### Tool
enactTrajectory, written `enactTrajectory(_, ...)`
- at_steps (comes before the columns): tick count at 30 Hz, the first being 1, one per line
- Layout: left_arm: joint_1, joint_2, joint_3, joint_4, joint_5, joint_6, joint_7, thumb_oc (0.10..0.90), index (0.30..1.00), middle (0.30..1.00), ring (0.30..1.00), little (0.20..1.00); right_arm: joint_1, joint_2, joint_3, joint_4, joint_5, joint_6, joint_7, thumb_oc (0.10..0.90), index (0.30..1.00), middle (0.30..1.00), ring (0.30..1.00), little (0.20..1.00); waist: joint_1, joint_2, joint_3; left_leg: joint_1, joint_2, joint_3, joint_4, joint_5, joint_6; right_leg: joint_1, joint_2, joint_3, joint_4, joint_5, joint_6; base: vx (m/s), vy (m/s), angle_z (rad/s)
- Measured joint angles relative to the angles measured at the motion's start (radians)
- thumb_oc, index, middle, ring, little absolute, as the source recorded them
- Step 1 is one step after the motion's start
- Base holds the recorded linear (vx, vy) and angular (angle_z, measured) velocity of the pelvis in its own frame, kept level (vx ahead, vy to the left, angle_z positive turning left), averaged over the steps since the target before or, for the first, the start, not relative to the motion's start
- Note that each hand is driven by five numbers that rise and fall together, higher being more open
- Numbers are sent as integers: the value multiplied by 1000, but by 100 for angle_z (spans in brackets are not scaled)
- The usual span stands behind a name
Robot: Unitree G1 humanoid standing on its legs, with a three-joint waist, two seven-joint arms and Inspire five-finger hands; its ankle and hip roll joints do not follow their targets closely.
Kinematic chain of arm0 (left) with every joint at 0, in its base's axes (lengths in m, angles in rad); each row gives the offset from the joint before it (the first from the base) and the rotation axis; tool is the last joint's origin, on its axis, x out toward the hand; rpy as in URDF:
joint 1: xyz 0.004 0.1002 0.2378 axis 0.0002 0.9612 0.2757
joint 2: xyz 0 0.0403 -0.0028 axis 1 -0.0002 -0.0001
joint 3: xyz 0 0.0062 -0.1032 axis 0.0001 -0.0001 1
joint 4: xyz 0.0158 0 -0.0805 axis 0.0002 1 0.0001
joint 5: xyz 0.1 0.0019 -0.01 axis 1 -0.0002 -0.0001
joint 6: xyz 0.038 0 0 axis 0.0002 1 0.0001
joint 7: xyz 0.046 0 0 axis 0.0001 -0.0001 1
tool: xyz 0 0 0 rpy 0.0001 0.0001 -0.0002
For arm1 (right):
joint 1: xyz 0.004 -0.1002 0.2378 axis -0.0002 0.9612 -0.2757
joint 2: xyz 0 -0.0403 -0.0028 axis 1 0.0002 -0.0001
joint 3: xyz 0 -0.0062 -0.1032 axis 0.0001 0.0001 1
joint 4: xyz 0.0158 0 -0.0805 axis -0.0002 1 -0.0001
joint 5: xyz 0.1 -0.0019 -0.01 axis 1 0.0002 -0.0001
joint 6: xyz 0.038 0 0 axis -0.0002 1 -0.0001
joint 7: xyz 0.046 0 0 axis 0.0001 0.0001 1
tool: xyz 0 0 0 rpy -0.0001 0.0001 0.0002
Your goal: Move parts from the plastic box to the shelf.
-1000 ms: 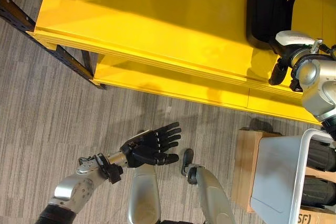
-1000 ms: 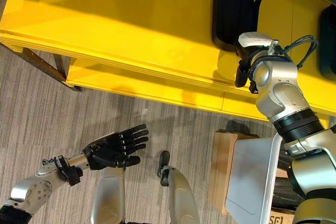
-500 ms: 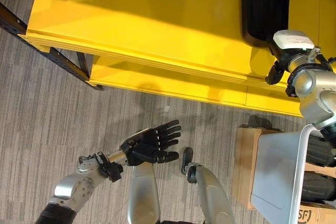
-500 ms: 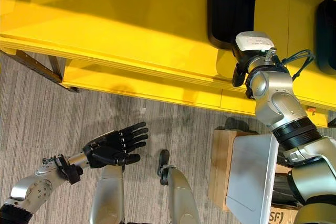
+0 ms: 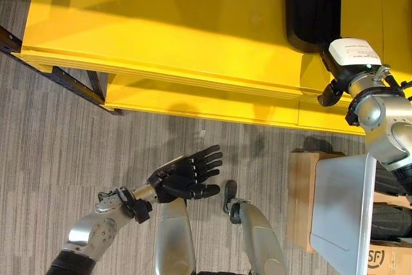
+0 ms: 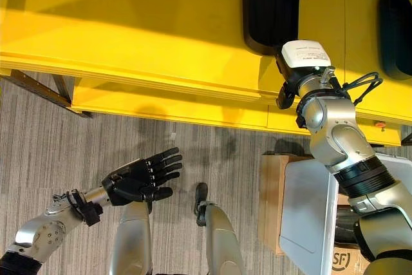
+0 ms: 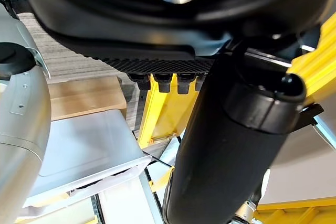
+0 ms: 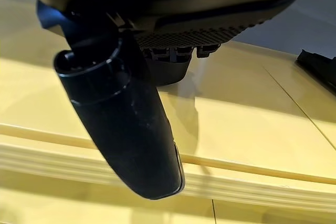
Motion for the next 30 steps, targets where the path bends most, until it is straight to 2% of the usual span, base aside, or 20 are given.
enactTrajectory(6, 1, -10, -1, 0, -29, 0, 1, 900, 1000, 1000, 1000, 1000, 37, 0, -26, -123, -29, 21, 5, 900, 1000, 1000, 1000, 1000, -20, 2, 0, -1, -2, 17, 0, -2, 3, -16, -3, 16, 13, -4, 3, -9, 51, -5)
enactTrajectory(9, -1, -14, -1, 0, -29, -3, 2, 900, 1000, 1000, 1000, 1000, 41, 0, -28, -123, -40, 34, 5, 900, 1000, 1000, 1000, 1000, -23, 7, 1, -1, -3, 27, 0, -2, 4, -25, -5, 26, 20, -4, 4, -11, 46, -8)
enactTrajectory(13, 0, -42, -3, 0, -30, -17, 2, 900, 1000, 1000, 1000, 1000, 76, 0, -61, -123, -40, 61, -2, 900, 1000, 1000, 1000, 1000, -24, 27, 1, 0, -3, 27, 0, -3, 5, -26, -6, 26, 25, -8, 3, 2, 20, 0)
enactTrajectory(19, 0, -49, -17, -1, -31, -18, 3, 900, 1000, 1000, 1000, 1000, 91, 10, -95, -150, -58, 78, -50, 900, 1000, 1000, 1000, 1000, -35, 34, 2, 2, -3, 28, -2, -3, 4, -33, -6, 27, 40, -15, 1, 0, 18, 0)
enactTrajectory(26, -1, -84, -32, -1, -31, -24, 5, 900, 1000, 1000, 1000, 1000, 101, 29, -139, -171, -75, 106, -168, 900, 1000, 1000, 1000, 1000, -48, 48, 2, 2, -4, 50, -4, -2, 4, -53, -8, 48, 58, -17, 3, -15, 56, -6)
enactTrajectory(30, -5, -91, -47, -1, -32, -46, 6, 900, 1000, 1000, 1000, 1000, 115, 67, -199, -195, -3, 93, -323, 900, 1000, 1000, 1000, 1000, -64, 70, 2, 5, -11, 54, -5, -2, 5, -58, -14, 53, 68, -19, 4, -17, 83, -1)
